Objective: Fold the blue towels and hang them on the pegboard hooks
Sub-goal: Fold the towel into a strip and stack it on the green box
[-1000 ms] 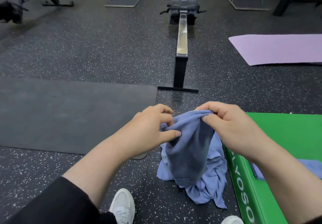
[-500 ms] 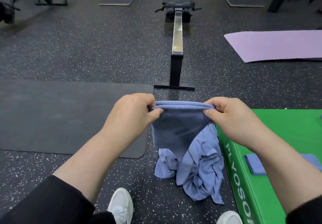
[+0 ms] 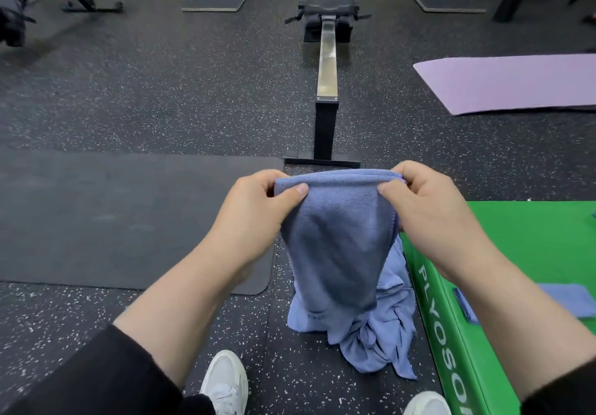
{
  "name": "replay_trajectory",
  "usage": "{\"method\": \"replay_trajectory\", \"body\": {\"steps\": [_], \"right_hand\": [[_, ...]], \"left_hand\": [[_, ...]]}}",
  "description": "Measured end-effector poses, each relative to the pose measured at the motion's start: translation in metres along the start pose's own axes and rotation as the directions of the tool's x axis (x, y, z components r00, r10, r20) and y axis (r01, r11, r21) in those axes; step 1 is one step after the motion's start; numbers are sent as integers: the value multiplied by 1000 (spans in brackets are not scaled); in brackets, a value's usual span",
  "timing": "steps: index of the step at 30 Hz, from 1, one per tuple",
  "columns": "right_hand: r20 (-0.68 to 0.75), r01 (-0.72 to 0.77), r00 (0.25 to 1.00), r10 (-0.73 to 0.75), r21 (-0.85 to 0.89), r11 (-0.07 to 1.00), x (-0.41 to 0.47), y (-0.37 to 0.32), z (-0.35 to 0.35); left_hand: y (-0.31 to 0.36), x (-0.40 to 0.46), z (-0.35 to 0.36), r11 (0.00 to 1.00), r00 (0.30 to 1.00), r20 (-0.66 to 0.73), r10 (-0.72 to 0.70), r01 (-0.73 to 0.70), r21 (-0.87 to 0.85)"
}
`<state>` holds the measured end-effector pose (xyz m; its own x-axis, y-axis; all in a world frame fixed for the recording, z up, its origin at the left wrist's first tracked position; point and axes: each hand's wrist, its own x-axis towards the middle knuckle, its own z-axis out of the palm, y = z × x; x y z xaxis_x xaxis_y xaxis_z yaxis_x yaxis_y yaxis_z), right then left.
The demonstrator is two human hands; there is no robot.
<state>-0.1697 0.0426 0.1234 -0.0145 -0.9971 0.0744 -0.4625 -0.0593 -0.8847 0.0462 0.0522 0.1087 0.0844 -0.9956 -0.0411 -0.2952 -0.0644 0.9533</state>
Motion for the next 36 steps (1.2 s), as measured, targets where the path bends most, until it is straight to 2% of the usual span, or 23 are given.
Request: {"method": "replay_trajectory", "body": {"steps": [6,12,18,23,28,34,36], "right_hand": [[-18,19,1000,-23,-205,979,-4,5,7],[-70,6,997,-20,-197,980,-13,1,23],[-75,-10,997,-2,-161,987,-16,-2,29],[-95,-19,995,6,-139,990,-20,-6,37],[-33,-16,999,13,-109,994,-27,-7,46],[-2,-22,1000,22,-36,999,-25,-2,41],[12,-38,999,39,-32,999,-24,-1,40]], "left_hand": [[-4,-9,22,994,979,-197,-49,67,87],[4,-14,29,991,960,-281,1,36,128],[7,-17,29,972,963,-265,50,15,235],[11,-22,32,991,980,-199,-4,31,133],[9,-26,42,997,990,-120,-74,77,25],[12,-28,43,999,999,-41,-30,30,-15],[13,-30,43,1000,1000,1,-9,9,21]]}}
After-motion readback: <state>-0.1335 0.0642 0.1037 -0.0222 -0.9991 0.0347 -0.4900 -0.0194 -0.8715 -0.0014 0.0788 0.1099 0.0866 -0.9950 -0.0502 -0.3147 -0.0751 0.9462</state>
